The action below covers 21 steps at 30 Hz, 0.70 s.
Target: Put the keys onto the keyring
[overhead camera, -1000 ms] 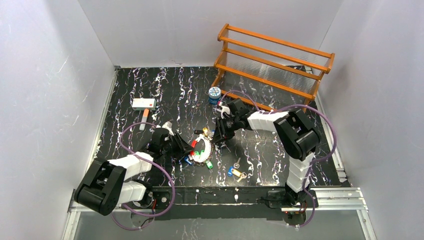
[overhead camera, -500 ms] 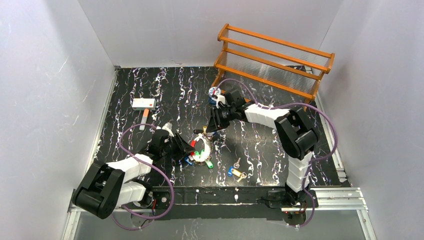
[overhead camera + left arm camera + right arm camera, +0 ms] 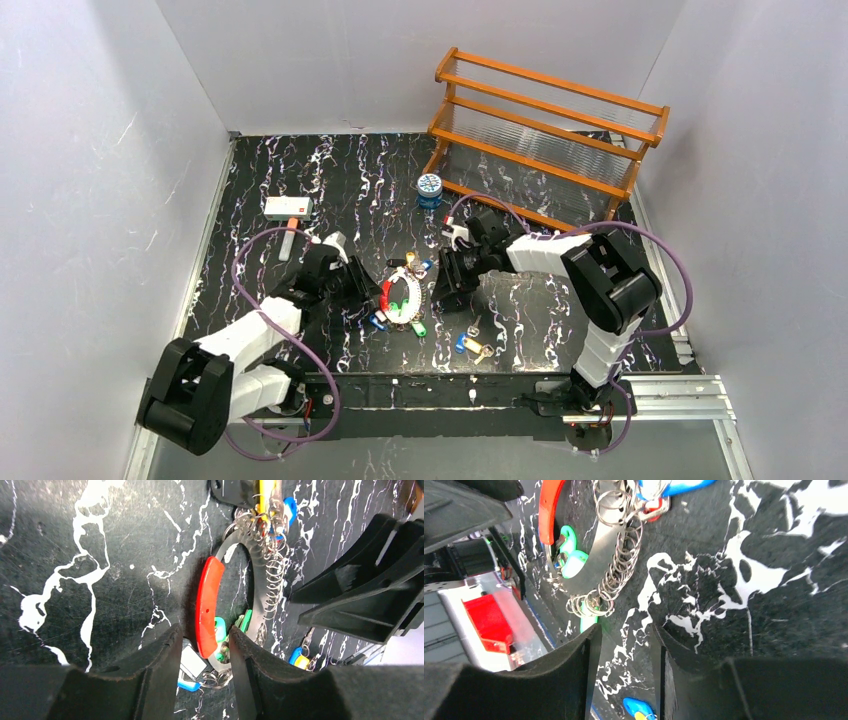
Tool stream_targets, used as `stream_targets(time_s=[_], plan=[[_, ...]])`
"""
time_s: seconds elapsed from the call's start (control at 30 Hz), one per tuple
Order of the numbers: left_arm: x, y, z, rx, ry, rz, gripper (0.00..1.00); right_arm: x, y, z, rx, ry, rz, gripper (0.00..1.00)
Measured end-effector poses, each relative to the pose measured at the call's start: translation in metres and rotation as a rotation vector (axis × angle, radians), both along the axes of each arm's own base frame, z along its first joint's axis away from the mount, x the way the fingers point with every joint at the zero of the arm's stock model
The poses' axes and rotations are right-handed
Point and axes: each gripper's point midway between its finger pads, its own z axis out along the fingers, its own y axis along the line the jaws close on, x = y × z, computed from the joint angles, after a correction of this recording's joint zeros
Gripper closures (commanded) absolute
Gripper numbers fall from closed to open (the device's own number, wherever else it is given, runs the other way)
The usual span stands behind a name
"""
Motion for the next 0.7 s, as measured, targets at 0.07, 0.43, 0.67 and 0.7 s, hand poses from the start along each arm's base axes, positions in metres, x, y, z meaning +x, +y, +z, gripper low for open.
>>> stream_targets(time_s=[0.07,0.43,0.67,0.7], plan=[[0.002,0.002,0.007,0.024,-0.015,-0.013,0.6,-0.01,0.0,-0.001,0.028,0.04,0.006,0.5],[-0.002,0.003,0.013,0.014,-0.048,-0.02,0.53,-0.001,0.027,0.004,0.135,0.087,0.013,0.52],[-0.007,0.004,0.01,0.0,-0.045,-0.02,0.28,0.027,0.05,0.037,0.223,-0.032,0.027,0.51],[-0.007,0.004,0.011,-0.001,-0.049,-0.02,0.28,0.028,0.05,0.042,0.23,-0.05,0.027,0.51]])
